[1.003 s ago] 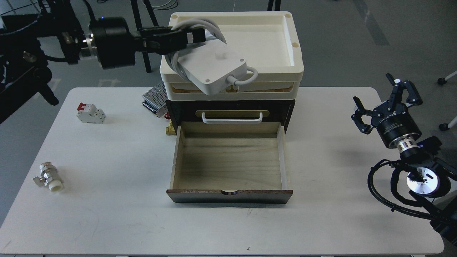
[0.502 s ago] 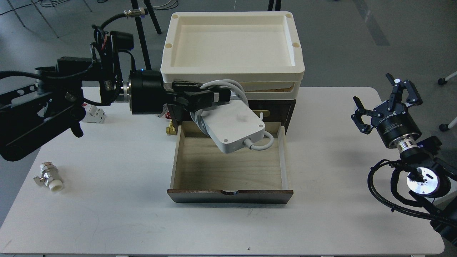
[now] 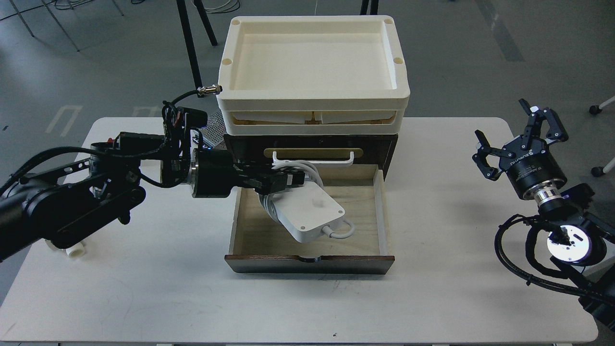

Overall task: Put charging cable into cabinet
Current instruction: 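Lower the charger into the open wooden drawer with the left gripper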

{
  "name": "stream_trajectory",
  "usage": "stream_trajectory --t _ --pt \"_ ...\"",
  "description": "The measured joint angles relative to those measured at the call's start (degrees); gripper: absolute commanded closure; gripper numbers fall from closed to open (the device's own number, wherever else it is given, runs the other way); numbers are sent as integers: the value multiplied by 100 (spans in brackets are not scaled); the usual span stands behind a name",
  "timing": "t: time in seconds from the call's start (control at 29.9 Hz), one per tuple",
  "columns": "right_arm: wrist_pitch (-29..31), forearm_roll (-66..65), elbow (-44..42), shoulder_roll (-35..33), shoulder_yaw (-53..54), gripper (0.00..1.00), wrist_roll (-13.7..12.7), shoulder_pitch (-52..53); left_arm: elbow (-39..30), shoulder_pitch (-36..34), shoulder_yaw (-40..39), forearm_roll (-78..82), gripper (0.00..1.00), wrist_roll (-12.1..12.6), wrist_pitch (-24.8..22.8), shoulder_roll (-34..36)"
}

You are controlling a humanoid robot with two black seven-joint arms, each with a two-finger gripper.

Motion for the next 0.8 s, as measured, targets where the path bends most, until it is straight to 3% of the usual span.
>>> stream_trajectory --t 0.8 --pt "4 4 0 0 -3 1 0 0 2011 419 7 343 100 0 645 -1601"
